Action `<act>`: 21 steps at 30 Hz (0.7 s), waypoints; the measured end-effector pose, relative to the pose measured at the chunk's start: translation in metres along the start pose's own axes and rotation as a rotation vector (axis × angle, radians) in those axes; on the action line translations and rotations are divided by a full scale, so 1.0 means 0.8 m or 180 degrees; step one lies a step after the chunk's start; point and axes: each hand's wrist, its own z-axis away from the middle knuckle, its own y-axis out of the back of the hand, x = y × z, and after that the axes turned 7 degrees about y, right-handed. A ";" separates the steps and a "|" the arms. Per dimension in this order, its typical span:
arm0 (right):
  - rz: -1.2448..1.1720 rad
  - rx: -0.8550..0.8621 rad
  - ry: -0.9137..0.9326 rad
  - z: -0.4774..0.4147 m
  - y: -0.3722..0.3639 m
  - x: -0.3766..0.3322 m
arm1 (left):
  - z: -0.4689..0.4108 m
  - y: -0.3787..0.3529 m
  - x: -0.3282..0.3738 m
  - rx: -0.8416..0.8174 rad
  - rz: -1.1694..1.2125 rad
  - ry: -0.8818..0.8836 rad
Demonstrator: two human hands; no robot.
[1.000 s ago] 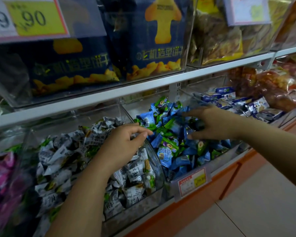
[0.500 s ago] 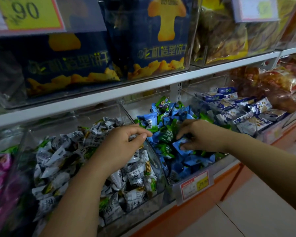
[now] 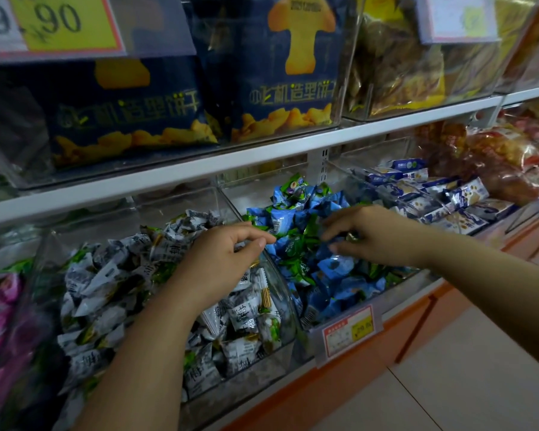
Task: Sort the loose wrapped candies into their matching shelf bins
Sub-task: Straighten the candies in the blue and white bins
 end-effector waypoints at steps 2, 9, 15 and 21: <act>0.0073 0.0028 0.0065 -0.027 -0.015 -0.011 | 0.000 0.000 0.001 0.0008 0.0007 -0.0025; 0.0194 -0.0367 -0.0196 -0.083 -0.039 0.000 | -0.002 0.001 -0.005 -0.0023 0.0157 -0.0093; -0.1213 0.1024 -0.0303 -0.073 -0.022 -0.011 | -0.009 0.000 -0.008 0.0081 0.0526 -0.0240; -0.2936 0.0947 0.0120 -0.049 -0.007 -0.057 | -0.007 -0.006 0.005 0.0394 0.0878 -0.0510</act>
